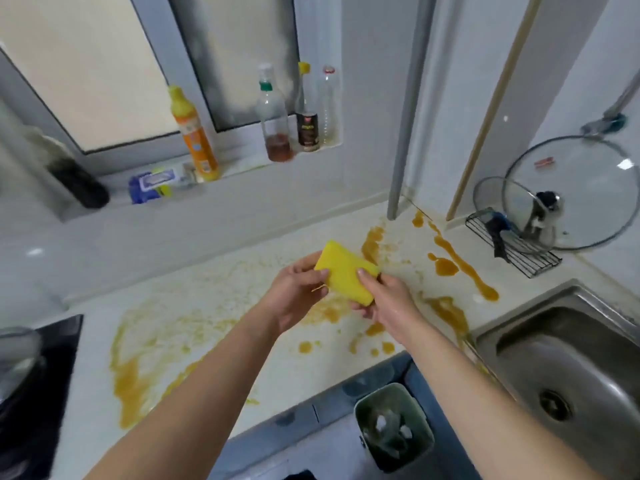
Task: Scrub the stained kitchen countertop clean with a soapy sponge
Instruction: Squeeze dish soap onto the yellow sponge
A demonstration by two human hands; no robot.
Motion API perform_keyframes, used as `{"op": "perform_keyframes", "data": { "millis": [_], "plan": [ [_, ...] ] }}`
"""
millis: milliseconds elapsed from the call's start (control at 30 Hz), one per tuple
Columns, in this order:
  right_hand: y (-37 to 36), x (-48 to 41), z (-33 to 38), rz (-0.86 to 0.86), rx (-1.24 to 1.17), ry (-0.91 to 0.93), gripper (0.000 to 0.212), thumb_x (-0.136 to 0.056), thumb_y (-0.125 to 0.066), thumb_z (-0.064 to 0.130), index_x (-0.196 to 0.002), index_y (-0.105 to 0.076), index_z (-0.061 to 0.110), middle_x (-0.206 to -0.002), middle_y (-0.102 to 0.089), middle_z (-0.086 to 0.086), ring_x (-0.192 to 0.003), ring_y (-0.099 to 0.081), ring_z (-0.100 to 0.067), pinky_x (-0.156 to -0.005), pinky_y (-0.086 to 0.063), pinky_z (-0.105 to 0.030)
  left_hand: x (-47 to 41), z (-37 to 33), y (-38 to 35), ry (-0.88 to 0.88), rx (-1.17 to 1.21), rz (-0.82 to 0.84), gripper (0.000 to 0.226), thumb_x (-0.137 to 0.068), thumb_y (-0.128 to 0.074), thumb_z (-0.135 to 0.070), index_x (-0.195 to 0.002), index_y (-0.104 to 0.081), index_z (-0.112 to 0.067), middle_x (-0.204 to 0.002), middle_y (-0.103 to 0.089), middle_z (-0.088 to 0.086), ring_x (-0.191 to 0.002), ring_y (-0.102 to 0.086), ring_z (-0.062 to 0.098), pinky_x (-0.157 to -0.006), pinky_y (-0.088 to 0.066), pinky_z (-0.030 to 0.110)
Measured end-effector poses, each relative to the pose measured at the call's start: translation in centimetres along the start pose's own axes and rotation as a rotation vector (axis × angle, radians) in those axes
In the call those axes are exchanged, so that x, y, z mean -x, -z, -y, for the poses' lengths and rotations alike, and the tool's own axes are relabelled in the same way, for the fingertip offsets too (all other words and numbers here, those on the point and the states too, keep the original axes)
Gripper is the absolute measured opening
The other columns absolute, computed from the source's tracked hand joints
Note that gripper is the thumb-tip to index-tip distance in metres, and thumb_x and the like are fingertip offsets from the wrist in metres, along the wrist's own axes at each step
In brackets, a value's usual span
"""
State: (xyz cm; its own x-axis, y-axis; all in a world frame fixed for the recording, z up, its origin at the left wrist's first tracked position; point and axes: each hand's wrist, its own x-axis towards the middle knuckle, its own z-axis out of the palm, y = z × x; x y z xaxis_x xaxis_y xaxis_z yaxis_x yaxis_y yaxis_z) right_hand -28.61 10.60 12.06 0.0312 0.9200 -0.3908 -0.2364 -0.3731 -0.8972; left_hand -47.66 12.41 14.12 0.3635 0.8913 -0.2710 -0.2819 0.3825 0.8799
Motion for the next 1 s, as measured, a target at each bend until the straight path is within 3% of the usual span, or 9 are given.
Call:
{"op": "perform_keyframes", "data": {
  "millis": [133,267,400,533,667,733,833,900,1000],
  "plan": [
    [-9.5,-1.5,-0.2,0.116,0.099,-0.015,0.025,-0.097,-0.064,0.029,-0.104,-0.063,0.005,-0.073,-0.065,-0.009,-0.053,-0.061,-0.018,-0.044,-0.047,-0.025,3.4,-3.5,5.9,-0.101,0.068,-0.205,0.025,-0.096,-0.064,-0.008,-0.119,-0.071,-0.012,-0.077,-0.066,-0.003,-0.073,-0.058,0.010,-0.073,-0.044,0.024],
    [-15.8,-3.4,0.2,0.331,0.301,0.027,0.033,-0.098,-0.063,0.033,-0.114,-0.062,0.004,-0.084,-0.070,-0.009,-0.067,-0.068,-0.019,-0.052,-0.049,-0.027,5.5,-5.1,10.2,-0.201,0.110,-0.387,0.028,-0.097,-0.067,-0.020,-0.125,-0.065,-0.015,-0.108,-0.071,0.007,-0.099,-0.066,0.022,-0.084,-0.052,0.035],
    [-21.3,-4.1,0.1,0.580,0.475,0.023,0.025,-0.100,-0.058,0.036,-0.108,-0.062,0.013,-0.084,-0.074,-0.005,-0.075,-0.072,-0.019,-0.057,-0.051,-0.028,6.8,-6.1,13.7,-0.235,0.080,-0.482,0.040,-0.097,-0.066,-0.016,-0.125,-0.058,0.011,-0.108,-0.067,0.029,-0.085,-0.065,0.036,-0.068,-0.050,0.041],
    [-23.9,-6.6,1.5,0.737,0.657,0.037,0.024,-0.098,-0.062,0.034,-0.097,-0.062,0.010,-0.084,-0.074,-0.005,-0.069,-0.067,-0.016,-0.053,-0.047,-0.024,8.1,-9.3,17.4,-0.251,0.099,-0.703,0.032,-0.101,-0.059,-0.011,-0.130,-0.063,0.001,-0.122,-0.071,0.016,-0.109,-0.068,0.032,-0.087,-0.055,0.043],
    [-27.2,-13.3,6.3,0.551,0.666,0.142,0.009,-0.093,-0.062,0.016,-0.084,-0.063,0.014,-0.087,-0.073,-0.005,-0.070,-0.061,-0.014,-0.056,-0.049,-0.029,9.0,-14.7,19.9,-0.328,0.208,-0.908,0.036,-0.100,-0.065,-0.015,-0.135,-0.056,-0.010,-0.123,-0.069,0.012,-0.110,-0.068,0.028,-0.092,-0.056,0.048],
    [-29.5,-17.1,9.5,0.385,0.673,0.281,0.007,-0.087,-0.067,0.024,-0.090,-0.063,0.019,-0.094,-0.069,-0.002,-0.078,-0.062,-0.016,-0.069,-0.057,-0.038,8.8,-16.7,20.5,-0.362,0.216,-0.984,0.041,-0.099,-0.067,-0.017,-0.138,-0.054,-0.013,-0.123,-0.067,0.010,-0.106,-0.068,0.026,-0.086,-0.057,0.046],
    [-32.9,-21.3,14.3,0.238,0.789,0.462,0.049,-0.082,-0.074,0.047,-0.118,-0.056,0.019,-0.108,-0.057,0.006,-0.097,-0.058,-0.016,-0.087,-0.049,-0.036,8.1,-18.0,20.5,-0.340,0.252,-1.040,0.050,-0.099,-0.067,-0.039,-0.141,-0.052,-0.016,-0.128,-0.066,0.010,-0.109,-0.068,0.027,-0.088,-0.058,0.048],
    [-35.5,-24.1,17.0,0.203,0.821,0.539,0.068,-0.080,-0.074,0.051,-0.130,-0.049,0.013,-0.122,-0.056,-0.003,-0.112,-0.057,-0.023,-0.089,-0.043,-0.033,7.9,-18.1,20.3,-0.295,0.318,-1.077,0.056,-0.097,-0.062,-0.055,-0.137,-0.052,-0.018,-0.126,-0.068,0.012,-0.108,-0.070,0.031,-0.093,-0.057,0.053],
    [-39.3,-26.9,19.5,0.223,0.835,0.558,0.082,-0.071,-0.076,0.055,-0.133,-0.046,0.013,-0.132,-0.055,-0.010,-0.120,-0.056,-0.032,-0.093,-0.045,-0.038,8.2,-18.2,20.8,-0.274,0.289,-1.123,0.054,-0.098,-0.062,-0.054,-0.138,-0.053,-0.020,-0.128,-0.067,0.012,-0.113,-0.068,0.032,-0.099,-0.054,0.055]
  ]
}}
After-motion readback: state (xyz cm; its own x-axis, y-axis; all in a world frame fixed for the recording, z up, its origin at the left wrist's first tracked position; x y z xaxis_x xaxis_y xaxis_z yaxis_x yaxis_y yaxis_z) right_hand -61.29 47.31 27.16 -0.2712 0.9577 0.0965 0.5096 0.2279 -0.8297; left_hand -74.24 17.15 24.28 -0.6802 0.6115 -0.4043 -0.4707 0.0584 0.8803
